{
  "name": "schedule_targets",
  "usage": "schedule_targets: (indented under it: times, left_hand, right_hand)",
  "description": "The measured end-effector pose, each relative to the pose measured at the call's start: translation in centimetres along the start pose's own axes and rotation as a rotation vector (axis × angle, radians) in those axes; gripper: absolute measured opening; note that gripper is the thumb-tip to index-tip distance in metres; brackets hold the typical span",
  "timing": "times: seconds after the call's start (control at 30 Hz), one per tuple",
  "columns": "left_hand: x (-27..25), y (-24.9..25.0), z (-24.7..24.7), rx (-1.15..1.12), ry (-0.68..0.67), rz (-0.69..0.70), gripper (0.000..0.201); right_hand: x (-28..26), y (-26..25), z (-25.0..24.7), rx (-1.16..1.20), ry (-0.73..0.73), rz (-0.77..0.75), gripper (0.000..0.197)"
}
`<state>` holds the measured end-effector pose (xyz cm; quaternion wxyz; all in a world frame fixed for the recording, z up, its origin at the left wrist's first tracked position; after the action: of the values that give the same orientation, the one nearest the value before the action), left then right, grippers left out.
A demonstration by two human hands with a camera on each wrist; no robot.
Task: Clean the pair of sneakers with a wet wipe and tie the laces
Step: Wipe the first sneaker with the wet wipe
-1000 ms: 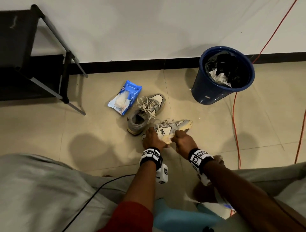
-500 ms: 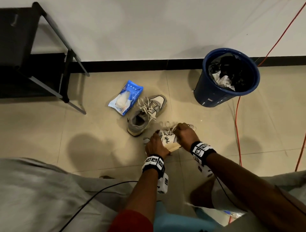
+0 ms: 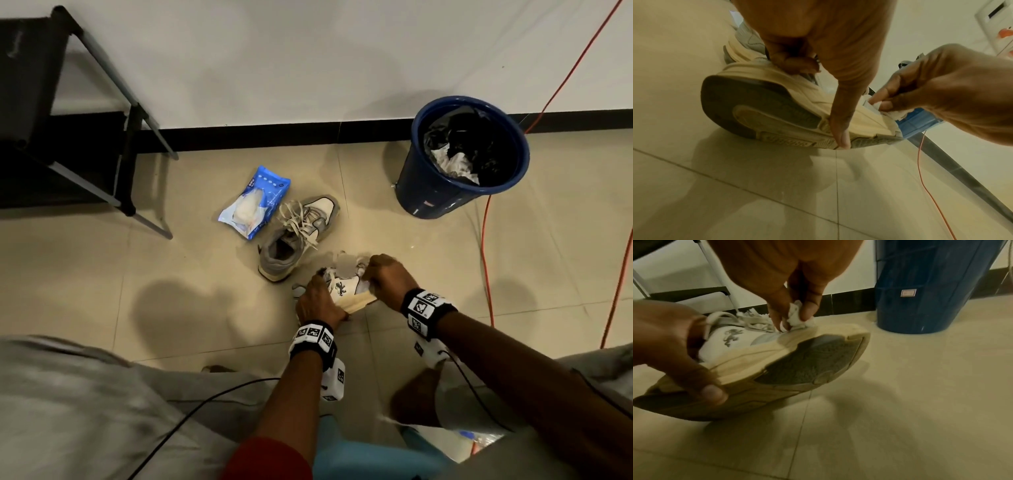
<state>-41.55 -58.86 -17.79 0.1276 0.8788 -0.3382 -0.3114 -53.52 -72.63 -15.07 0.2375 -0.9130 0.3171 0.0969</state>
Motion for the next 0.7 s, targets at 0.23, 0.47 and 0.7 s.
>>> schedule_targets:
  times: [0.23, 0.47, 0.7]
  left_hand:
    - [1.5, -0.5, -0.6, 0.003, -0.037, -0.010, 0.108]
    - [2.7, -1.2, -0.8, -0.071, -0.054, -0.061, 0.114]
    - [2.9, -1.4, -0.6, -0.091, -0.075, -0.091, 0.124]
  right_hand:
    - [-0.9, 0.1, -1.0, 0.037, 0.180, -0.039, 0.022]
    - [-1.0, 2.7, -0.6, 0.115, 0.270, 0.122, 0.026]
    - [-1.9, 0.0, 0.3, 0.172, 0.302, -0.013, 0.024]
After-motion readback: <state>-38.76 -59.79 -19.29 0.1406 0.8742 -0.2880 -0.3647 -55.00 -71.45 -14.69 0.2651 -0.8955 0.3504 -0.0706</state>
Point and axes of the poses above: each hand's wrist, its own x-axis towards the middle knuckle, its own z-axis out of the palm, y = z × x, the point moved 3 cm from there along x, towards the middle knuckle, and after that the axes turned 5 degrees about x, right-handed, at the moved point
